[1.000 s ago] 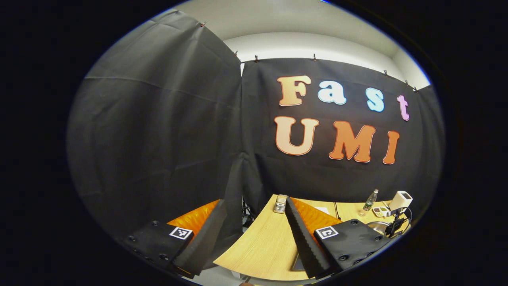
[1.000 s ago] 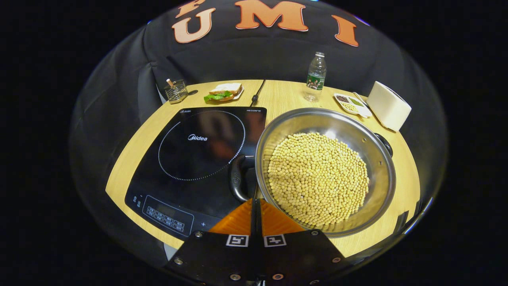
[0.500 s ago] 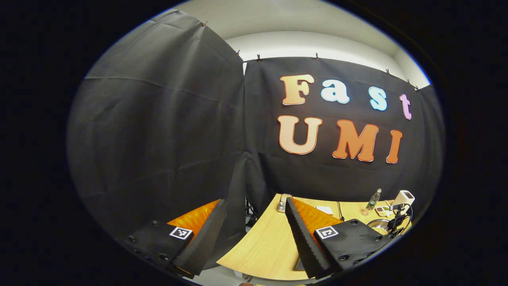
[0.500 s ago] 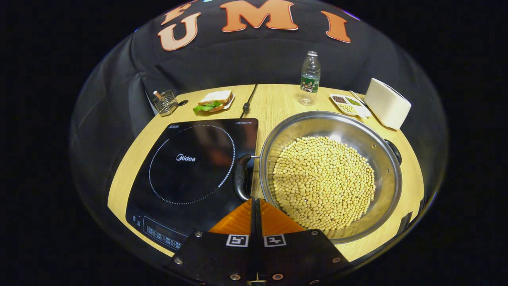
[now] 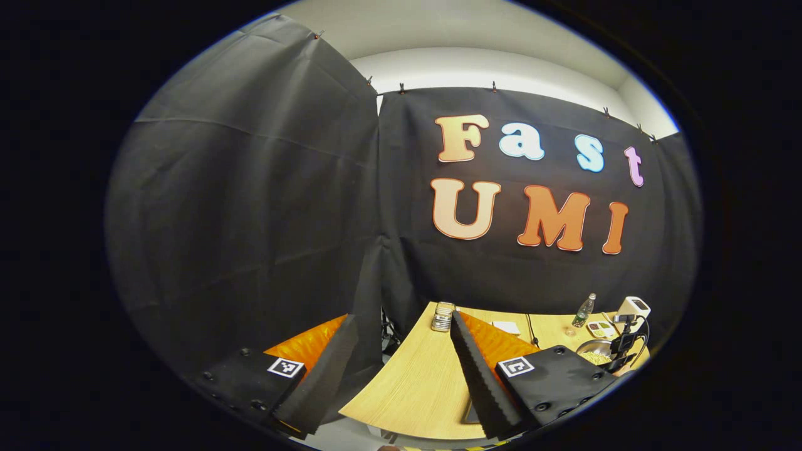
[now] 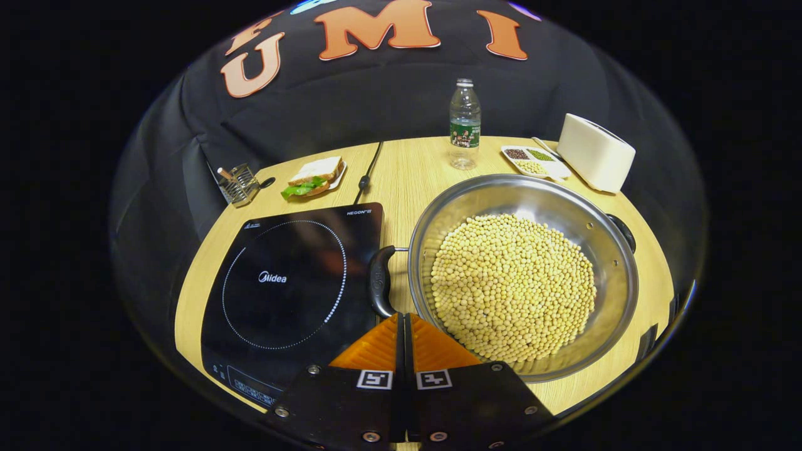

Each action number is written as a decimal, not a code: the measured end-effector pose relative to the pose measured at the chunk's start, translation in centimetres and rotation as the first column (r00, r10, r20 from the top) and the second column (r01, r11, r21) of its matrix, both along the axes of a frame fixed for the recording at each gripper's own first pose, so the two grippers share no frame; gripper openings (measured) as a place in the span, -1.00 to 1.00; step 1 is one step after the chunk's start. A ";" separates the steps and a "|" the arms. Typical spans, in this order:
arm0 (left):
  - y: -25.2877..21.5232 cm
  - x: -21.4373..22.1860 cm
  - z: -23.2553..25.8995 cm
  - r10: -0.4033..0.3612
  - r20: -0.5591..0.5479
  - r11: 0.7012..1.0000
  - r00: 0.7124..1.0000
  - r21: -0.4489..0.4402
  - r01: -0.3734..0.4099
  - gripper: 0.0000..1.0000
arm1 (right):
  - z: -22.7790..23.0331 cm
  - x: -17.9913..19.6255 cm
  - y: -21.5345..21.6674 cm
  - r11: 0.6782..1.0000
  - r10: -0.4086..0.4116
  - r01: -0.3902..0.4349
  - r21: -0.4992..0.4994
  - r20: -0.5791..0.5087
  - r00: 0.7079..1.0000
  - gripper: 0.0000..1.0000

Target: First push the handle of the pot to place it horizontally, then grasp the pot with both hands and set it on the induction cooktop.

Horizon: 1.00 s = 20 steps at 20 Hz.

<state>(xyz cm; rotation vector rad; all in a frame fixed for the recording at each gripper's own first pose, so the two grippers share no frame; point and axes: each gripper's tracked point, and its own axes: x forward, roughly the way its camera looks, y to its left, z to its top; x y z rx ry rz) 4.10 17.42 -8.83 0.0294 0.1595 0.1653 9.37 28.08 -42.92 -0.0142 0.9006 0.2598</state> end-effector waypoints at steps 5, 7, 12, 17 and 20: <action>-3.5 2.0 -1.6 -0.101 -0.031 0.993 0.994 -0.067 0.098 0.94 | 1.0 -0.2 -0.5 0.998 -0.061 0.061 0.023 0.006 0.998 -1.00; -6.3 3.5 -3.2 -0.181 -0.053 0.979 0.982 -0.102 0.175 0.94 | 2.3 -0.9 -1.0 0.995 -0.088 0.087 0.053 0.024 0.996 -1.00; -15.1 6.3 -8.7 -0.428 -0.142 0.893 0.892 -0.219 0.393 0.95 | 4.9 -2.1 -5.5 0.981 -0.188 0.184 0.053 0.086 0.978 -0.99; -23.8 8.6 -15.2 -0.541 -0.240 0.835 0.806 -0.263 0.483 0.96 | 6.1 -0.9 -11.8 0.963 -0.271 0.270 0.027 0.125 0.955 -0.99; -30.3 10.2 -19.2 -0.565 -0.281 0.823 0.776 -0.259 0.506 0.97 | 6.2 2.4 -15.6 0.957 -0.289 0.286 0.039 0.129 0.949 -0.98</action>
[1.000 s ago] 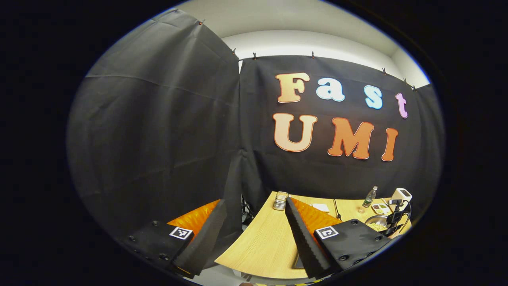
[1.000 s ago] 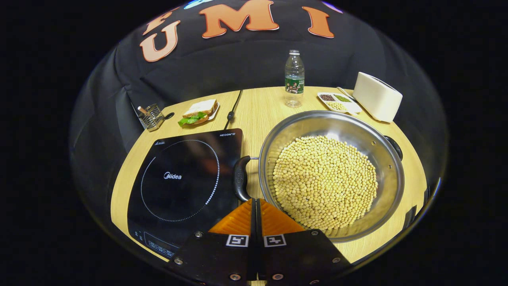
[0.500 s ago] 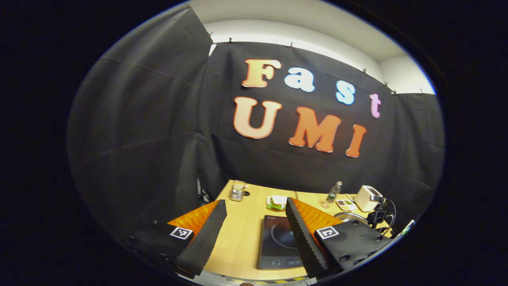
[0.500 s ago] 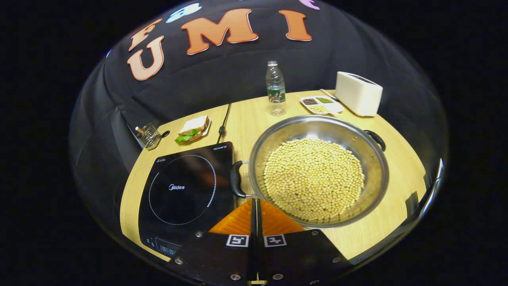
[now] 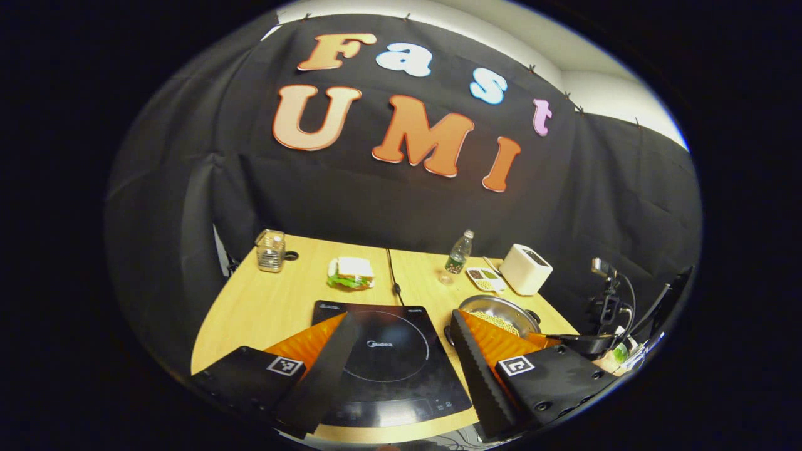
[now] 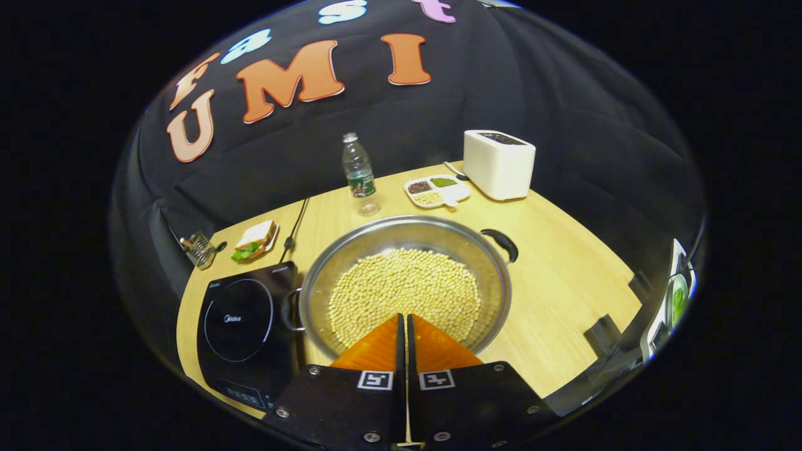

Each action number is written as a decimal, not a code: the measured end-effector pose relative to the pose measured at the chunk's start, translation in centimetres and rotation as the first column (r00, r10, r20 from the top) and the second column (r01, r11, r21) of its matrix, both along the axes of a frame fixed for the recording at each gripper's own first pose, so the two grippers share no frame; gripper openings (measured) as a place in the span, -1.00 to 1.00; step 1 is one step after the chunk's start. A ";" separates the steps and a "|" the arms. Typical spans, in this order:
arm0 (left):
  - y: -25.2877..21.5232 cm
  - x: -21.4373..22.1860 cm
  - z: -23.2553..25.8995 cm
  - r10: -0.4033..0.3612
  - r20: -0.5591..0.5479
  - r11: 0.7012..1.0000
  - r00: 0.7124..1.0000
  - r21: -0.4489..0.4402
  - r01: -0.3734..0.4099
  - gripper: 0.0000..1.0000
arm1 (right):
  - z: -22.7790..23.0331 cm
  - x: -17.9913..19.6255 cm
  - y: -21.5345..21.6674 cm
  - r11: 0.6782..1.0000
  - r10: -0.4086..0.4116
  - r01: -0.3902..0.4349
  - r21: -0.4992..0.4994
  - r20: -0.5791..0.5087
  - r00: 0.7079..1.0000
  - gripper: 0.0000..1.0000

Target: First push the handle of the pot to place it horizontally, then grasp the pot with both hands and set it on the induction cooktop.

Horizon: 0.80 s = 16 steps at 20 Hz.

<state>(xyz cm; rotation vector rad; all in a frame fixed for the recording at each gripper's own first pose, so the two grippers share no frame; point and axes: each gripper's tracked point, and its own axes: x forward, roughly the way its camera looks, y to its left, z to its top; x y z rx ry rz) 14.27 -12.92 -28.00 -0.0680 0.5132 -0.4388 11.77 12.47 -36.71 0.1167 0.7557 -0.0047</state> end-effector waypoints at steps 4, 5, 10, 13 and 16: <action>-8.7 1.8 -4.8 -0.002 -0.075 1.000 0.997 -0.013 0.001 0.94 | -1.0 4.5 -4.3 1.000 0.014 -0.014 0.010 -0.047 0.999 -0.74; -10.3 2.4 -6.2 0.000 -0.095 1.000 0.995 0.003 0.000 0.95 | -1.1 5.6 -5.3 1.000 0.022 -0.022 0.004 -0.054 0.998 -0.62; -15.5 3.5 -12.5 0.018 -0.220 0.996 0.975 0.086 0.001 0.96 | -3.1 9.4 -9.2 0.999 0.032 -0.034 -0.020 -0.098 0.995 0.09; -16.8 4.1 -16.0 0.044 -0.282 0.990 0.958 0.143 -0.004 0.96 | -4.5 10.5 -10.7 0.999 0.039 -0.043 -0.028 -0.123 0.992 0.35; -17.0 4.3 -18.5 0.078 -0.353 0.982 0.933 0.191 -0.010 0.96 | -5.2 11.3 -11.2 0.997 0.066 -0.070 -0.022 -0.142 0.988 0.79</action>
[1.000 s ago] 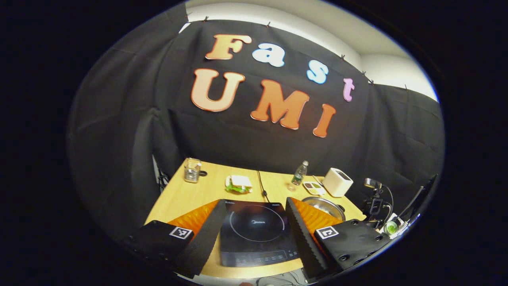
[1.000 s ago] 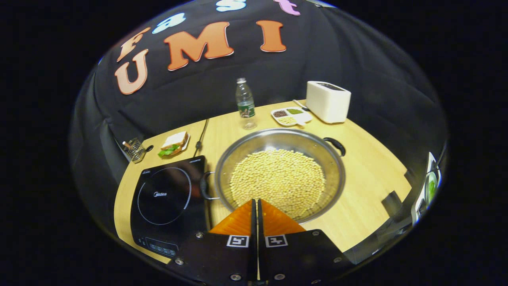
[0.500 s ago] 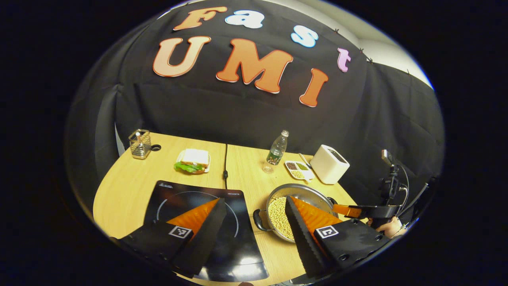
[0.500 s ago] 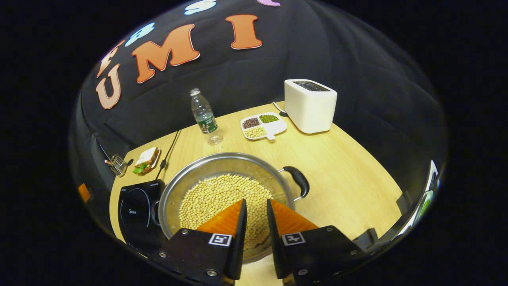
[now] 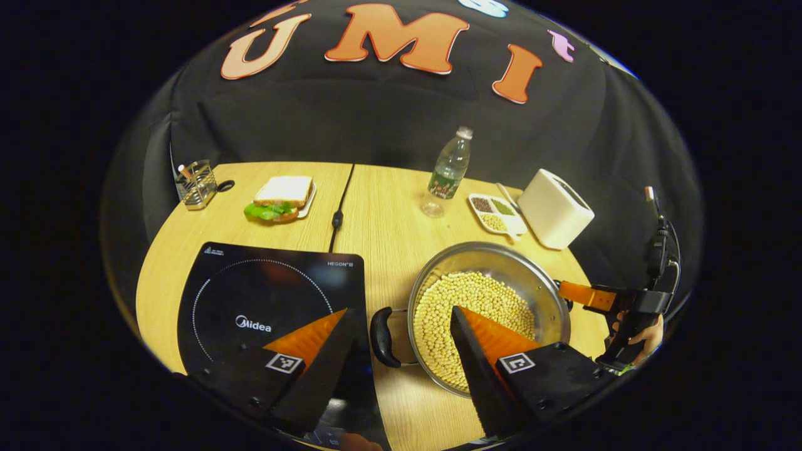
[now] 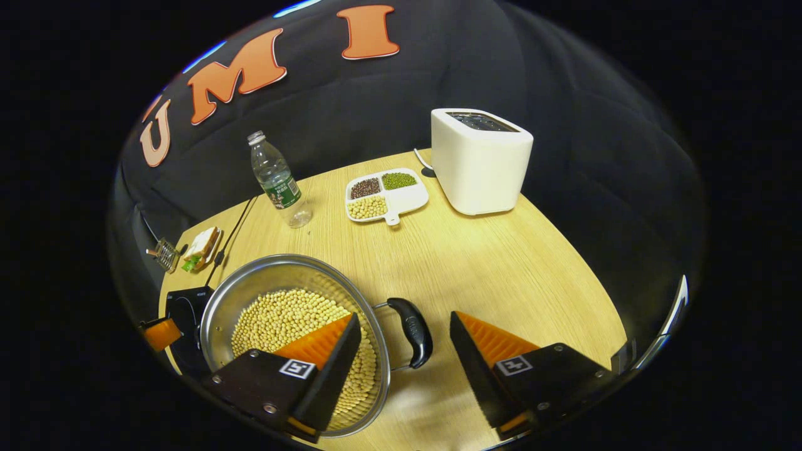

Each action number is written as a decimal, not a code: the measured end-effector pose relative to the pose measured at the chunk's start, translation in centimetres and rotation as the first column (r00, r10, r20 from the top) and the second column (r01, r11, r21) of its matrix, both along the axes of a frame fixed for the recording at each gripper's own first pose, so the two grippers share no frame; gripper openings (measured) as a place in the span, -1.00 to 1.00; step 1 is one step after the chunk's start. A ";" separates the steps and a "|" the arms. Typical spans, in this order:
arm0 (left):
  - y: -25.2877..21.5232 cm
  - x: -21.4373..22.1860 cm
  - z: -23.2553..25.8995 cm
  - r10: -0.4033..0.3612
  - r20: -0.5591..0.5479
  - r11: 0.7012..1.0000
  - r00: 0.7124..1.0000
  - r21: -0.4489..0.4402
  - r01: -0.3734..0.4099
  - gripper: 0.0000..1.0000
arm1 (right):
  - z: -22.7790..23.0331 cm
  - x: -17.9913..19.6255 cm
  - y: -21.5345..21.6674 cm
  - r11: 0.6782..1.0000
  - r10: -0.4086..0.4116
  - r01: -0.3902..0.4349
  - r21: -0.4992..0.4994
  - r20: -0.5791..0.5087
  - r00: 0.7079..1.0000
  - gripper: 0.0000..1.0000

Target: First push the handle of the pot to place it horizontally, then grasp the pot with both hands and set it on the induction cooktop.

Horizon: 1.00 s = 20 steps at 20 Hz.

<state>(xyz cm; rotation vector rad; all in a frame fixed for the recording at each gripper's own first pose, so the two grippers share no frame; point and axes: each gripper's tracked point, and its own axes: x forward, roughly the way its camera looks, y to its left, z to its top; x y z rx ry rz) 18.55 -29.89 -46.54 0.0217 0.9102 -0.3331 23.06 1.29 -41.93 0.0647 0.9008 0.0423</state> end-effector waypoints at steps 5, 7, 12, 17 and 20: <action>0.2 -0.2 -3.2 0.028 -0.121 0.999 0.992 0.024 -0.025 0.96 | -1.9 0.5 0.0 0.998 0.055 -0.056 -0.016 -0.055 0.997 0.91; 0.3 -0.4 -4.0 0.035 -0.153 0.999 0.988 0.029 -0.031 0.99 | -2.5 0.5 0.5 0.997 0.072 -0.072 -0.001 -0.076 0.995 0.91; 0.1 -0.2 -5.2 0.035 -0.192 0.999 0.981 0.042 -0.027 0.94 | -3.9 0.1 1.5 0.993 0.119 -0.119 0.012 -0.139 0.983 0.79; -0.2 -0.1 -5.4 0.019 -0.198 0.998 0.980 0.069 -0.006 0.95 | -4.3 -0.3 1.7 0.989 0.145 -0.141 0.035 -0.160 0.977 0.31; -0.5 0.6 -5.6 0.029 -0.203 0.997 0.979 0.072 -0.015 0.93 | -4.3 -0.4 1.5 0.987 0.160 -0.157 0.035 -0.161 0.974 0.21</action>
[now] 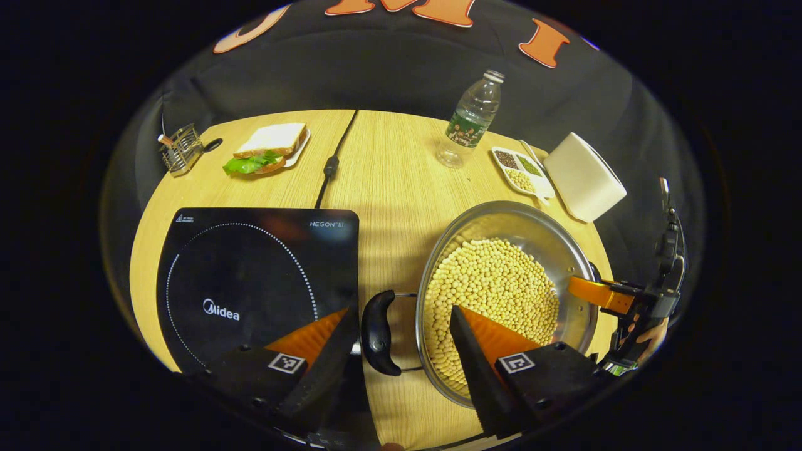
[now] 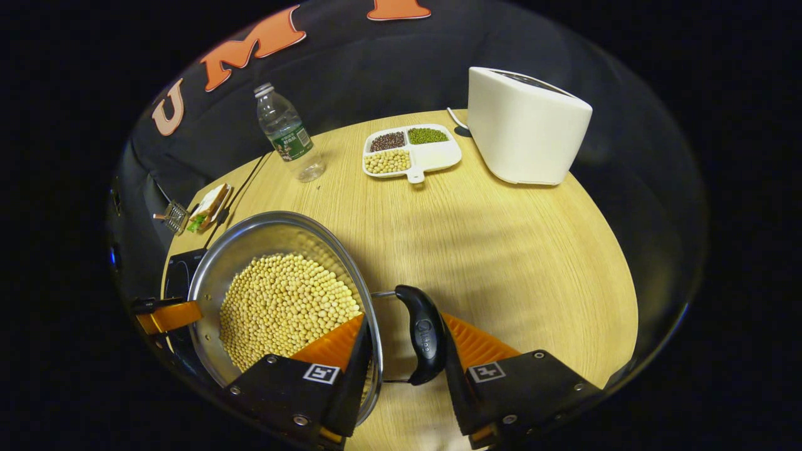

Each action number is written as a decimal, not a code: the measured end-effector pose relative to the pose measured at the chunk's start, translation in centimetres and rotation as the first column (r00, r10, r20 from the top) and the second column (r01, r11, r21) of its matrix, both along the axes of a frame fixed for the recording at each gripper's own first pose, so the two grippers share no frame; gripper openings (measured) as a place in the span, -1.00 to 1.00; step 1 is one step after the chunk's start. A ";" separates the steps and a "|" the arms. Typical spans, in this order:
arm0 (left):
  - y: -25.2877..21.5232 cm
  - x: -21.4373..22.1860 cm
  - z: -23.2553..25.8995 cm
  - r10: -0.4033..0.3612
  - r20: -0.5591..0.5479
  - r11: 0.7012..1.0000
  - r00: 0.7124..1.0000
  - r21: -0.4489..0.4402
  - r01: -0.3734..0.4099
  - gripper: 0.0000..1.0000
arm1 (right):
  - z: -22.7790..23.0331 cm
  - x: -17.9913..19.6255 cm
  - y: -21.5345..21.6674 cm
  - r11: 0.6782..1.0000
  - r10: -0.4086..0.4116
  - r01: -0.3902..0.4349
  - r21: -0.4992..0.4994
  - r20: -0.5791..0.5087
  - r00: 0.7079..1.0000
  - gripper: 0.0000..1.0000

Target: First push the handle of the pot to place it horizontally, then grasp the pot with both hands and set it on the induction cooktop.

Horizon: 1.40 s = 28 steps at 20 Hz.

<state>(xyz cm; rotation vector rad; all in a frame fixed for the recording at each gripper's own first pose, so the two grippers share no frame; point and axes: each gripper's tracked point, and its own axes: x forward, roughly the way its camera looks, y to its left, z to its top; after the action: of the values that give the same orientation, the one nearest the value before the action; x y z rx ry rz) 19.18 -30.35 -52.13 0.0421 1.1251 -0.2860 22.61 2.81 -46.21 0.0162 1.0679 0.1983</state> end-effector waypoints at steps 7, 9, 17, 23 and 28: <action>-0.2 -0.8 -1.6 -0.029 -0.094 0.997 0.995 0.072 0.036 0.29 | 0.1 -0.1 -1.1 1.000 -0.017 0.017 -0.001 -0.006 1.000 0.17; -0.7 -0.7 -1.6 -0.027 -0.097 0.998 0.995 0.055 0.033 0.18 | 0.1 -0.2 -1.5 0.999 -0.039 0.039 0.005 -0.018 0.999 0.16; -0.6 -2.0 -0.8 -0.001 -0.123 0.999 0.992 0.039 0.006 -0.07 | 1.5 -1.4 -1.6 0.999 -0.049 0.049 0.015 -0.019 0.999 0.03; 1.6 -1.4 2.1 0.001 -0.098 1.000 0.995 0.028 0.001 -0.07 | 4.3 -1.8 0.8 0.998 -0.044 0.044 0.042 -0.009 0.999 0.03; 4.8 -1.4 4.5 0.014 -0.082 1.000 0.996 0.006 -0.014 -0.07 | 7.1 -2.7 3.9 0.998 -0.034 0.033 0.051 0.021 0.999 0.03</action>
<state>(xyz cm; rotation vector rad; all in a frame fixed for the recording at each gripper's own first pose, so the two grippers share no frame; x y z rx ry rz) 17.78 -25.52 -47.61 0.0275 1.2078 -0.2740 19.93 6.73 -39.16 0.0768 1.0396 0.1947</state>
